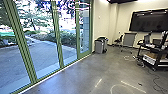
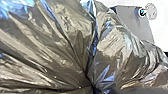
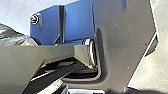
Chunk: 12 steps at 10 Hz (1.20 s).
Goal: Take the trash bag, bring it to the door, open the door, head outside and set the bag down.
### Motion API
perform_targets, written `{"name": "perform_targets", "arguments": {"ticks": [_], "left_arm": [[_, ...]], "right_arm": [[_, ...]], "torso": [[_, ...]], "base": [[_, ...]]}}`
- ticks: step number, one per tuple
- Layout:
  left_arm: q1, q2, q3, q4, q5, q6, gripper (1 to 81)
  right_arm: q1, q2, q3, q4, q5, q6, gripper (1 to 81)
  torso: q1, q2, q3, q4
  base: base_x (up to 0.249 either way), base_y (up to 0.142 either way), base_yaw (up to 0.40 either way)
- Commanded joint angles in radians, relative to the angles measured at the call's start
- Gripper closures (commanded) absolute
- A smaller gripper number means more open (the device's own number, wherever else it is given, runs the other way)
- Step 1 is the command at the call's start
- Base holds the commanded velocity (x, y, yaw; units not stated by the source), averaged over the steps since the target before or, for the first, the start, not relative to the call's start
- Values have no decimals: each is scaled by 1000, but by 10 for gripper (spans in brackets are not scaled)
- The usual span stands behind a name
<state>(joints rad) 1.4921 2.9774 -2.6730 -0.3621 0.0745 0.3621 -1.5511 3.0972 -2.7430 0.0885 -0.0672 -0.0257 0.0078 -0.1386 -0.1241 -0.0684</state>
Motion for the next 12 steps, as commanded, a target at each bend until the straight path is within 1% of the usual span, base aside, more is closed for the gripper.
{"name": "perform_targets", "arguments": {"ticks": [1, 12], "left_arm": [[-49, -1, 2, 3, 68, 0, 811], [-51, -7, 2, 5, 68, 0, 811]], "right_arm": [[47, 25, 14, -10, -66, -10, 10], [45, 8, 8, -10, -66, -11, 10]], "torso": [[0, 0, 0, 0], [0, 0, 0, 0]], "base": [[157, -68, 0], [157, -69, 0]]}}
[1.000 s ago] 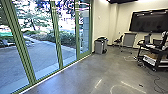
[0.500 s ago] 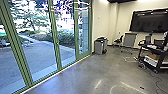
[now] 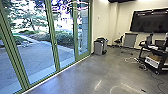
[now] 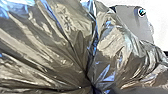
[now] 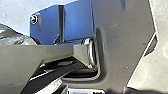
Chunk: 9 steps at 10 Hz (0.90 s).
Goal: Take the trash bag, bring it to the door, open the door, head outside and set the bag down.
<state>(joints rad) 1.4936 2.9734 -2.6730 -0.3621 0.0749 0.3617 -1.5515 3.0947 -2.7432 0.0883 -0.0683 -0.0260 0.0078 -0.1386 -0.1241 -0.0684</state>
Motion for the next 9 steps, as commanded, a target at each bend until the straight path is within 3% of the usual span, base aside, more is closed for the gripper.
{"name": "perform_targets", "arguments": {"ticks": [1, 6, 9], "left_arm": [[-52, -3, 2, 3, 68, 0, 811], [-54, 7, 2, 2, 66, 0, 811], [-54, 7, 2, 3, 66, 0, 811]], "right_arm": [[49, 11, 10, -10, -65, -11, 10], [46, 8, 8, -10, -64, -11, 10], [49, 8, 8, -10, -65, -11, 10]], "torso": [[0, 0, 0, 0], [0, 0, 0, 0], [0, 0, 0, 0]], "base": [[157, -69, 0], [157, -69, 0], [158, 0, 0]]}}
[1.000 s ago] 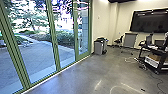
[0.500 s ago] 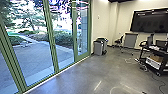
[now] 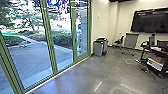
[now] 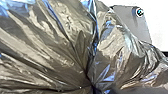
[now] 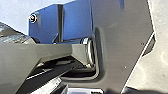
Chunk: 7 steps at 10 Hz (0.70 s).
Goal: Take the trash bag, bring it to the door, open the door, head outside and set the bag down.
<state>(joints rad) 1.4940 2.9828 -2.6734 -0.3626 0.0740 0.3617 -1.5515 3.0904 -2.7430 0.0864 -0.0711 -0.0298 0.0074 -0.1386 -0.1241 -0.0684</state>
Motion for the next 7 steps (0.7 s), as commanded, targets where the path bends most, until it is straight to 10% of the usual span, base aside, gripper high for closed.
{"name": "perform_targets", "arguments": {"ticks": [1, 7], "left_arm": [[-54, -2, 3, 2, 69, 0, 811], [-56, 0, 3, 4, 69, 2, 811]], "right_arm": [[49, 12, 8, -8, -62, -7, 10], [53, 15, 11, -8, -64, -7, 10]], "torso": [[0, 0, 0, 0], [0, 0, 0, 0]], "base": [[157, 0, 0], [157, 0, 0]]}}
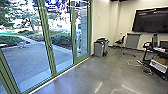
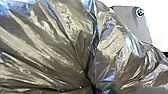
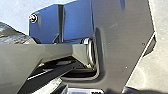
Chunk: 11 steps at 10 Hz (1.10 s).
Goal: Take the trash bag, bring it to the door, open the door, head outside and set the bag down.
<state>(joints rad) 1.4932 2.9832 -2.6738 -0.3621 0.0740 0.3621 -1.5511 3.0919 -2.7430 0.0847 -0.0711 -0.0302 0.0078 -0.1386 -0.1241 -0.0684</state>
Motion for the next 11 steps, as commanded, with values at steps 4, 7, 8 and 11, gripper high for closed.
{"name": "perform_targets", "arguments": {"ticks": [4, 7, 8, 11], "left_arm": [[-61, -4, 3, 3, 67, 1, 811], [-63, -1, 3, 3, 69, 1, 811], [-66, -1, 3, 3, 69, 1, 811], [-67, -1, 3, 5, 69, 1, 811]], "right_arm": [[55, 15, 11, -8, -65, -7, 10], [55, 15, 11, -6, -64, -7, 10], [55, 15, 13, -8, -65, -7, 10], [55, 15, 11, -8, -64, -7, 10]], "torso": [[0, 0, 0, 0], [0, 0, 0, 0], [0, 0, 0, 0], [0, 0, 0, 0]], "base": [[158, -33, 0], [158, -72, 0], [158, -73, 0], [160, -74, 0]]}}
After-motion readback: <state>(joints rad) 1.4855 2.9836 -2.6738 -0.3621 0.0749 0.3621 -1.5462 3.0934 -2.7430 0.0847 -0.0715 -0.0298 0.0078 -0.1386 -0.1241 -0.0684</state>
